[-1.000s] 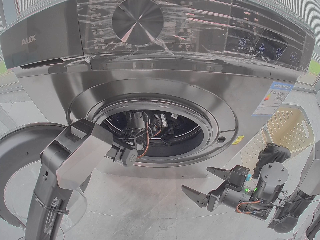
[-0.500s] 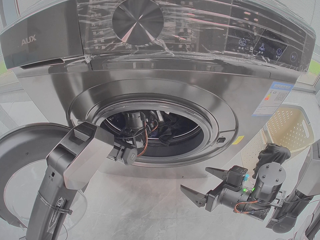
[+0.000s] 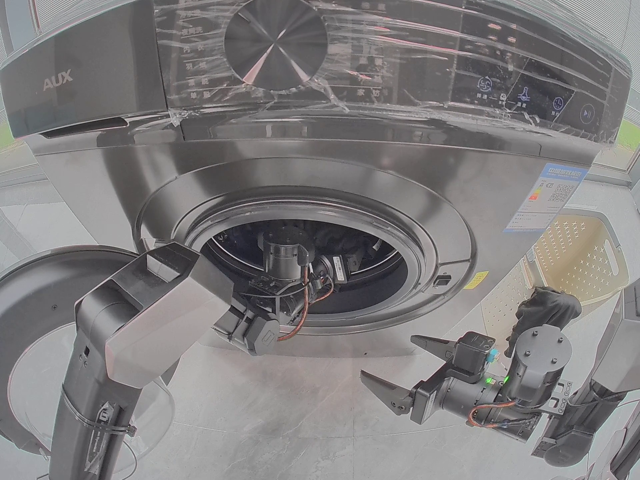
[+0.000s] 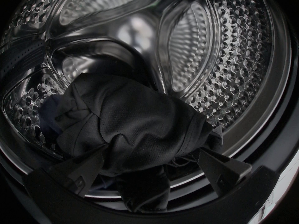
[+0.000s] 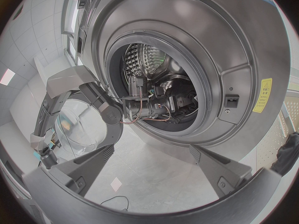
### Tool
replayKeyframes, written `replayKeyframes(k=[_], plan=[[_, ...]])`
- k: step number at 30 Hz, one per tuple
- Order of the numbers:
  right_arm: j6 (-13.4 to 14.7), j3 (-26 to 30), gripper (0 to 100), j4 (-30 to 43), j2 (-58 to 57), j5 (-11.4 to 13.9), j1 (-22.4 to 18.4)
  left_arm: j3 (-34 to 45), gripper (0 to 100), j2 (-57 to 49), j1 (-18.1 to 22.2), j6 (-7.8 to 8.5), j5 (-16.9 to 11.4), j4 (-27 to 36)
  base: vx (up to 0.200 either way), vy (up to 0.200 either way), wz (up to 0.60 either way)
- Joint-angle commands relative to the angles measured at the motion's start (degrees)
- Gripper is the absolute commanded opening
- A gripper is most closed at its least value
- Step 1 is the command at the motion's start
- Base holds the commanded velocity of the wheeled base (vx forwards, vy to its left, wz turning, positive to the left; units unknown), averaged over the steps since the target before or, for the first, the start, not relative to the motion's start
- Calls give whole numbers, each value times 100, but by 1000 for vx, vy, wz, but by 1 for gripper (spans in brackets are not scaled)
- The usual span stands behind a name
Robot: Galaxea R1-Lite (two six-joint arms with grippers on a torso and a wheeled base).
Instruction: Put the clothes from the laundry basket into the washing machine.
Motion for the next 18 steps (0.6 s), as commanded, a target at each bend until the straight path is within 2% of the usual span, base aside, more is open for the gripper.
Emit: replayKeyframes(k=[1,2,3,6,10,13,18], plan=[[0,1,100,1,-1,-1,4,103,100,31,-34,29,-31,2,0,0,0],[0,1,100,-8,8,-1,4,94,100,110,-34,73,-31,11,0,0,0],[0,1,100,1,8,-1,4,77,0,146,-26,117,-31,11,0,0,0],[0,1,100,1,-1,-1,4,-3,0,189,18,187,-31,11,0,0,0],[0,-8,100,-8,-1,-1,4,-117,0,189,53,187,-22,11,0,0,0],[0,-17,100,1,-1,-1,4,-477,0,295,141,196,83,2,0,0,0],[0,-17,100,-8,-1,-1,4,-1268,0,655,326,222,523,-68,0,0,0]])
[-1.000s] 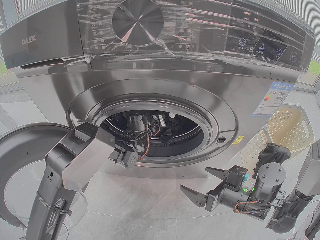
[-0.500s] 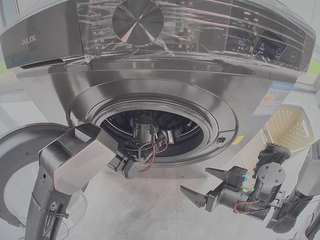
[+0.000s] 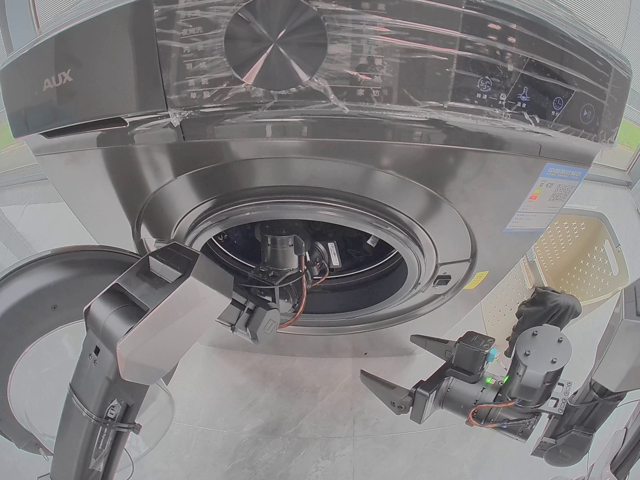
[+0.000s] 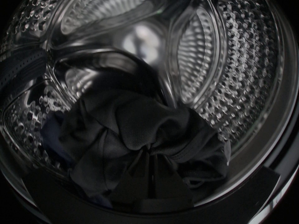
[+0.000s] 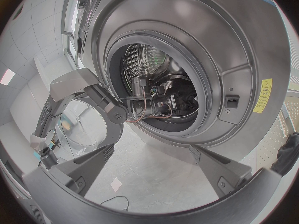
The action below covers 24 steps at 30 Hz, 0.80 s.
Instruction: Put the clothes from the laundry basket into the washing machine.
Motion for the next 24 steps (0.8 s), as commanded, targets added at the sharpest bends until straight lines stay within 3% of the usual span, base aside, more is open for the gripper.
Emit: replayKeyframes(k=[1,3,8,14,15,19,22,24], plan=[[0,-3,100,-8,-1,-1,2,-646,0,380,180,28,267,-64,0,0,0],[0,-12,100,-8,-1,-1,2,-830,0,398,206,116,293,-152,0,0,0],[8,-39,100,-8,8,-1,2,-1190,0,468,215,116,302,-195,0,0,0],[0,-39,100,-8,8,-1,2,-997,0,495,145,133,258,-266,0,0,0],[0,-39,100,1,8,-1,2,-927,100,468,127,133,241,-275,0,0,0],[0,-39,100,-8,8,-1,2,-830,100,345,22,89,241,-283,0,0,0],[0,-39,100,-8,8,-1,-7,-549,100,134,-66,151,285,-292,0,0,0],[0,-30,100,-8,-1,-1,-7,-39,100,-112,-110,669,258,-406,0,0,0]])
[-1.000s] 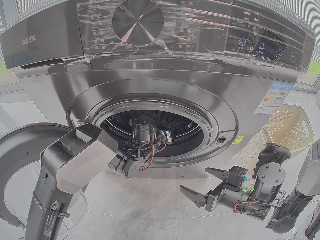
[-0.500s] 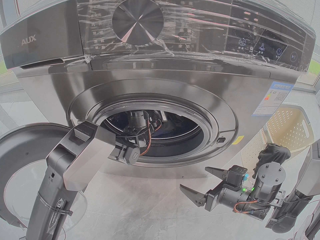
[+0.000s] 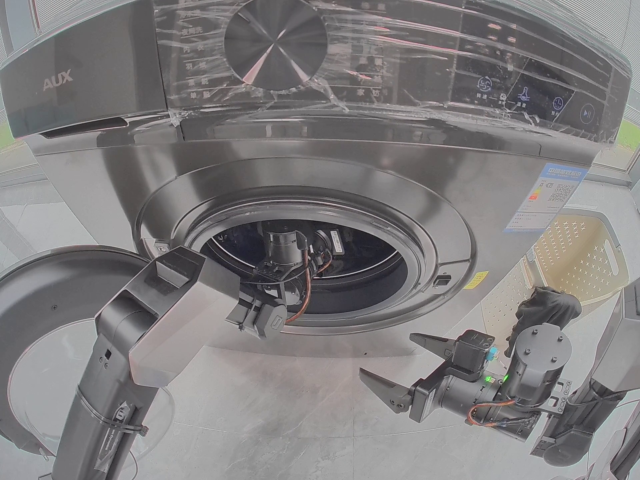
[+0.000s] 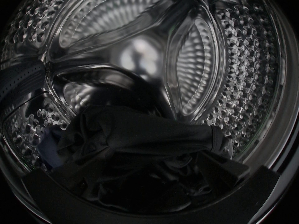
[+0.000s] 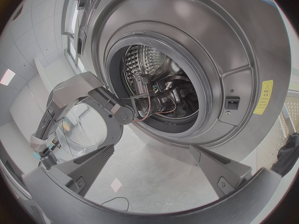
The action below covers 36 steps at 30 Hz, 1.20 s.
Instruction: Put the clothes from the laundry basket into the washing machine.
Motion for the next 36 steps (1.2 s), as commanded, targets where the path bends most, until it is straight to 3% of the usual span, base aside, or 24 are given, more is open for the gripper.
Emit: replayKeyframes(k=[1,2,3,4,8,13,14,15,18,21,28,31,32,36], plan=[[0,24,100,-4,-1,0,-2,898,100,-526,-110,764,-40,-257,0,0,0],[0,24,100,-4,-1,0,-2,898,100,-526,-110,764,-40,-257,0,0,0],[0,33,100,5,-9,0,6,1241,100,-684,-128,975,-67,-495,0,0,0],[0,42,100,-4,-36,0,6,1680,100,-904,-207,1063,-128,-767,0,0,0],[0,60,100,5,-53,0,6,2963,100,-1616,-392,1116,-154,-1128,0,0,0],[26,77,100,5,-27,-9,94,4563,100,-2460,-743,1072,-225,-1576,0,0,0],[26,77,100,5,-27,-9,94,4563,100,-2460,-743,1072,-225,-1576,0,0,0],[35,86,100,5,-36,-9,112,5284,100,-2767,-919,1036,-251,-1971,0,0,0],[35,112,100,5,-71,-9,121,5969,100,-3066,-1077,1001,-260,-2446,0,0,0],[35,200,100,5,-159,-9,130,6655,100,-3453,-1244,843,-260,-2833,0,0,0],[44,561,100,-4,-572,-61,217,7876,100,-4261,-1438,799,-190,-3140,0,0,0],[131,886,100,-4,-818,-97,173,8456,100,-4560,-1464,1019,-58,-3211,0,0,0],[131,974,100,-4,-967,-105,103,8588,100,-4710,-1534,1019,30,-3211,0,0,0],[61,1158,100,5,-1416,-105,-319,8782,100,-5131,-1525,773,232,-3211,0,0,0]])
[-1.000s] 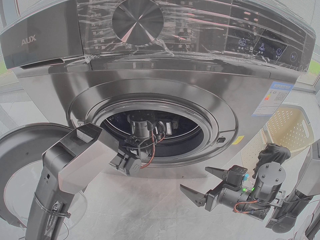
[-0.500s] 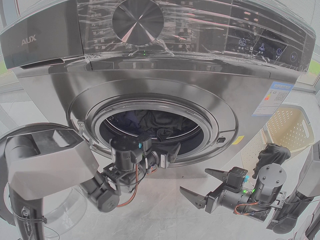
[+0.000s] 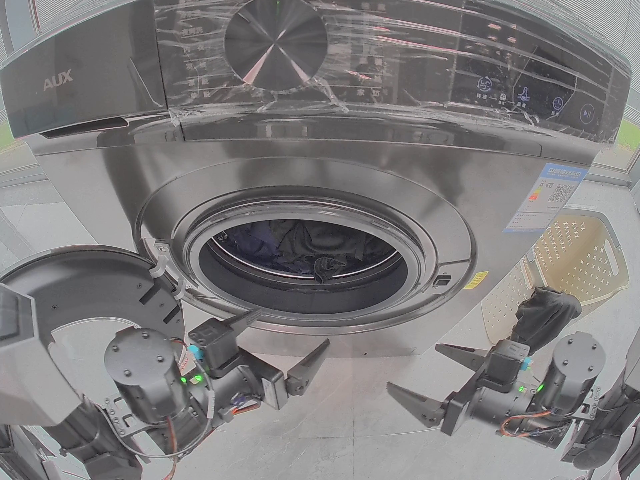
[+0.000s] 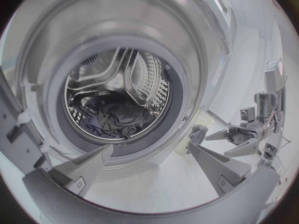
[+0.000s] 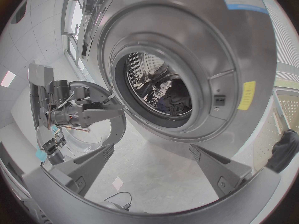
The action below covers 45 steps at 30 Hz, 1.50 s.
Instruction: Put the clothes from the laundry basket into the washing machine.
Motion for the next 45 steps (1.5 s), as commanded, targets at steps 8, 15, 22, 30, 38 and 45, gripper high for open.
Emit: replayKeyframes(k=[8,15,22,30,38,45], plan=[[-495,235,100,1,-1016,67,-1151,645,100,-1768,82,110,118,47,-175,0,0],[-574,-151,100,10,-849,67,-1362,953,100,-1838,231,49,-102,-58,-143,0,0],[-583,7,100,10,-778,67,-1485,1401,100,-1899,346,40,-119,-67,-171,0,0],[-714,218,100,10,-1103,49,-1784,1463,100,-2189,372,-268,-93,-58,-150,0,0],[-723,385,100,10,-1147,32,-2057,1463,100,-2286,390,-294,179,21,0,-25,0],[-723,517,100,10,-1323,14,-2303,1463,100,-2304,390,-276,355,38,0,-200,0]])
